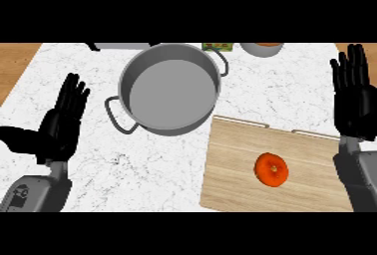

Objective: Pick the squash from the tray and place it in the pot

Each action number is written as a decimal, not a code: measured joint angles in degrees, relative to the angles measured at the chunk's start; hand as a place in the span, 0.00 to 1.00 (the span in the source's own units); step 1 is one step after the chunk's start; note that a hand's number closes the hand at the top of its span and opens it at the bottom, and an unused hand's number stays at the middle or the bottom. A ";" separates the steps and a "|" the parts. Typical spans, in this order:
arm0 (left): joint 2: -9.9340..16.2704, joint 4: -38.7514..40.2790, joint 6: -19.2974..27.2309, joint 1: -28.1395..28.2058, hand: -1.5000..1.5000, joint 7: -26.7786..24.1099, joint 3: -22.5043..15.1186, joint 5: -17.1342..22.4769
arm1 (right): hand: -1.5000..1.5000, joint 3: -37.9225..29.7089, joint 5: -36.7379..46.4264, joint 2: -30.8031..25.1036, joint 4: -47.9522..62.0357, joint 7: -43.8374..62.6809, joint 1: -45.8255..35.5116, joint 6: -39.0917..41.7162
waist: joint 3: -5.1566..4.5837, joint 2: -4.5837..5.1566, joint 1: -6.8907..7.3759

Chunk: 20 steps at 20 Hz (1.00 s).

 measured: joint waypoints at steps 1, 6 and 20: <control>-0.04 -0.40 0.18 0.13 0.50 0.45 -0.20 -0.53 | 0.00 0.64 -0.01 0.15 -0.33 0.59 -0.20 0.92 | 0.01 0.07 -0.16; 0.42 -1.19 -0.53 0.24 0.50 4.37 -2.34 -1.13 | 0.00 9.81 -3.67 3.09 -1.87 5.48 0.06 12.25 | 0.04 0.30 0.05; -0.47 -5.97 0.83 3.61 0.50 13.13 -5.34 -1.61 | 0.00 14.35 22.99 -17.01 -25.42 -5.73 23.70 6.22 | -0.12 -0.19 -2.81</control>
